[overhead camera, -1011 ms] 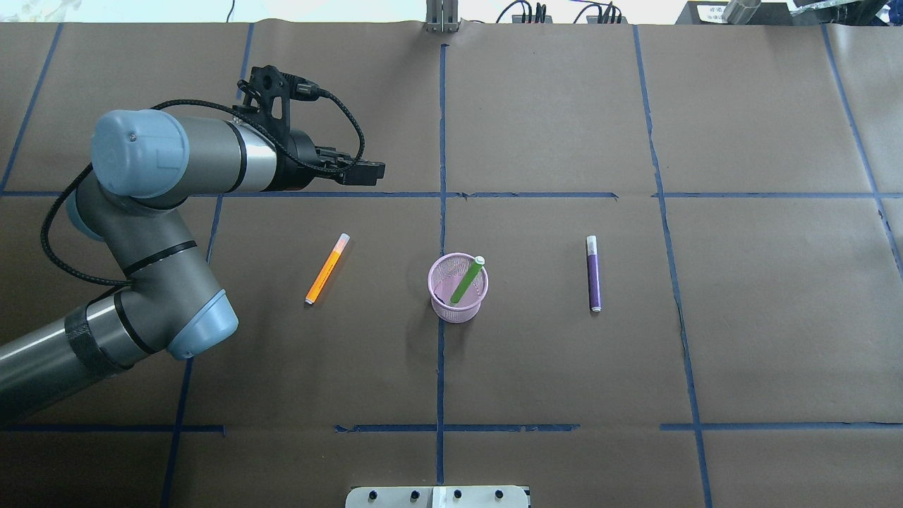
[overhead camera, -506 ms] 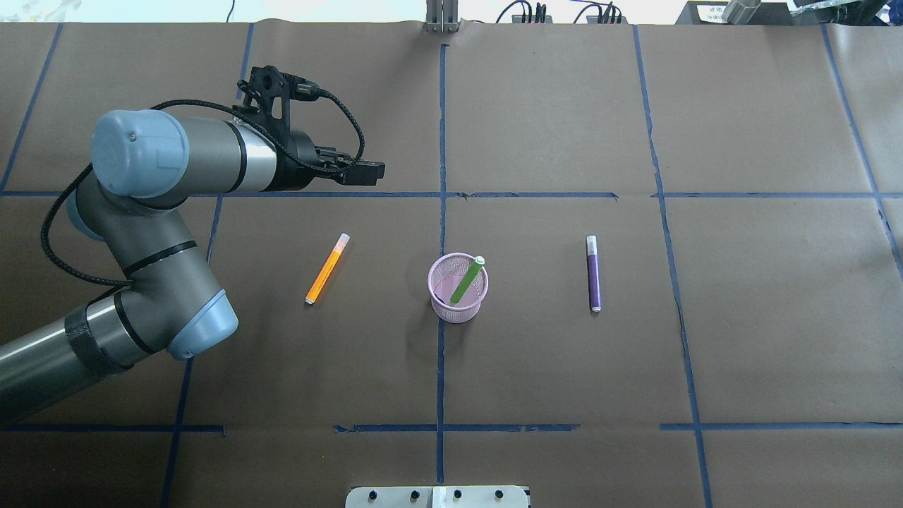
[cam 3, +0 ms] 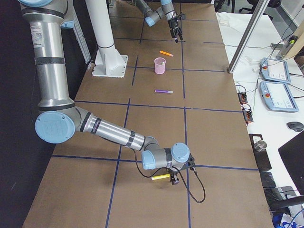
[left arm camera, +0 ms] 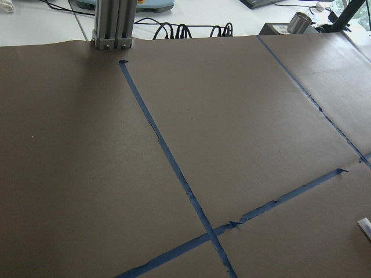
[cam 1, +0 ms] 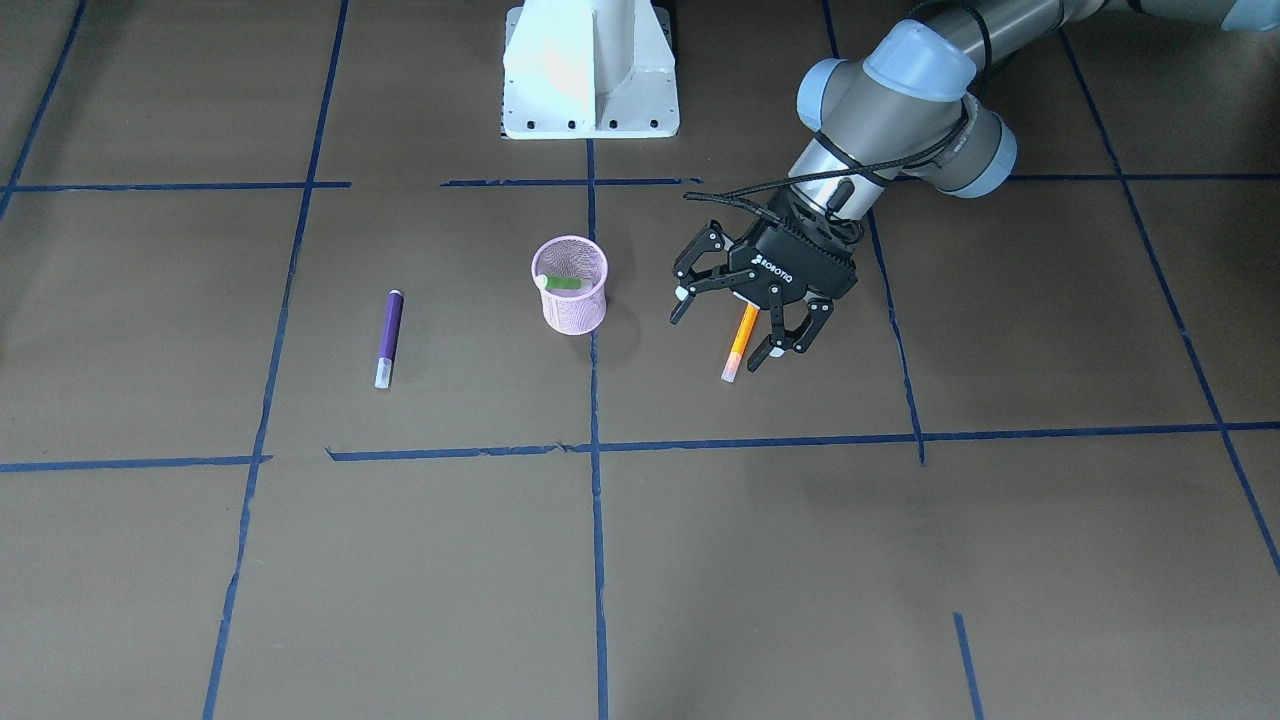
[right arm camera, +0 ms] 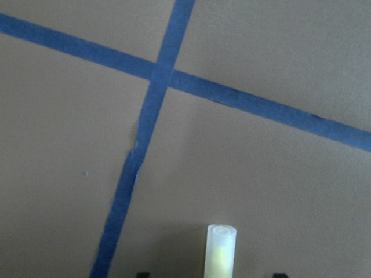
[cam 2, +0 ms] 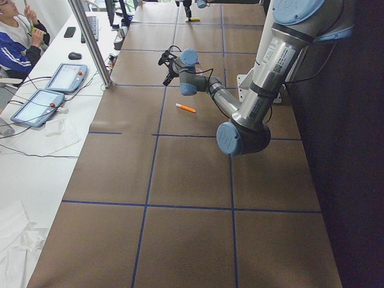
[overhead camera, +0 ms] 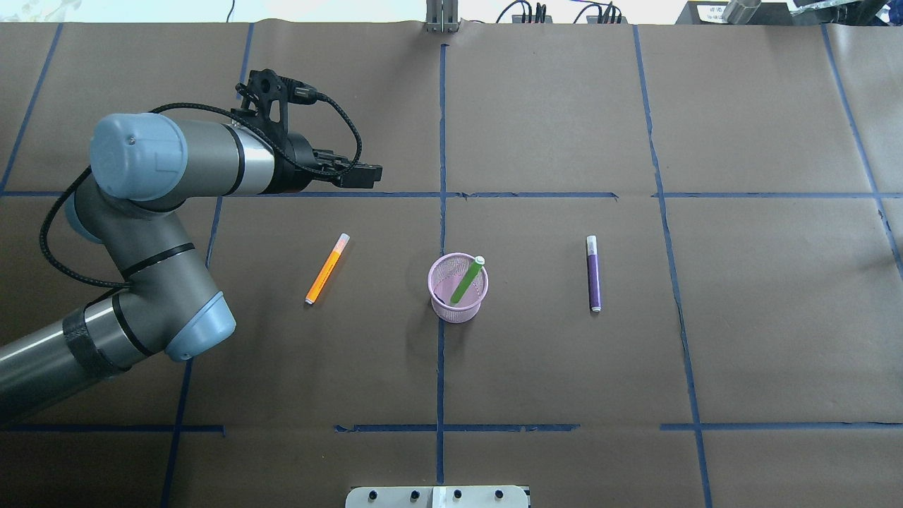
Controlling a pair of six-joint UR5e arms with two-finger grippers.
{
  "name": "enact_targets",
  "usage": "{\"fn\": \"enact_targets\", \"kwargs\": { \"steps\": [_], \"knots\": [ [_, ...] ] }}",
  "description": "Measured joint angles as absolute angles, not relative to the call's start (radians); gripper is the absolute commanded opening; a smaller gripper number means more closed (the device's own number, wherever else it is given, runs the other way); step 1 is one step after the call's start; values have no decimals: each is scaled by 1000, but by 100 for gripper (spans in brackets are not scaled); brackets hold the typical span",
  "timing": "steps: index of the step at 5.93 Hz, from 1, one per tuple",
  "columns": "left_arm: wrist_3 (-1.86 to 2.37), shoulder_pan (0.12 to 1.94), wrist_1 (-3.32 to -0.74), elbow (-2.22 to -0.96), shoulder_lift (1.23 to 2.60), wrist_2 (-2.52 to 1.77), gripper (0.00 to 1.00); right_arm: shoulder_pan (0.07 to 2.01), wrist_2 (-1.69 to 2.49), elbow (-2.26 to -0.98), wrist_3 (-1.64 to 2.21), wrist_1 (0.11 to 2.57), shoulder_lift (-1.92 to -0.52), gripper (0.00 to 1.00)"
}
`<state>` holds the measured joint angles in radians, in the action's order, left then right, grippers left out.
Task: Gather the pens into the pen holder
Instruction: 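Raise the left gripper away from the cup and hold it above the table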
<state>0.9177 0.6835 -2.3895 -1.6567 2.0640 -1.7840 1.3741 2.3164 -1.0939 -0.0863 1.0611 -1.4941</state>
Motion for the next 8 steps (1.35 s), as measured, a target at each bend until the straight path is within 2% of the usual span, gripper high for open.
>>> {"fn": "enact_targets", "kwargs": {
  "steps": [2,3,6,8],
  "knots": [
    [917,683,-2393,-1656,2062,-1784,98,1373,2316,-1095,-88,1061,-1496,5],
    [917,682,-2393,-1656,2062,-1784,98,1373,2316,-1095,-89,1061,-1498,0],
    [918,681,-2391,-1657,2062,-1783,98,1385,2339,-1127,-80,1057,-1498,0],
    [917,679,-2376,-1650,2056,-1787,98,1415,2383,-1236,-30,1021,-1496,0]
  ]
}}
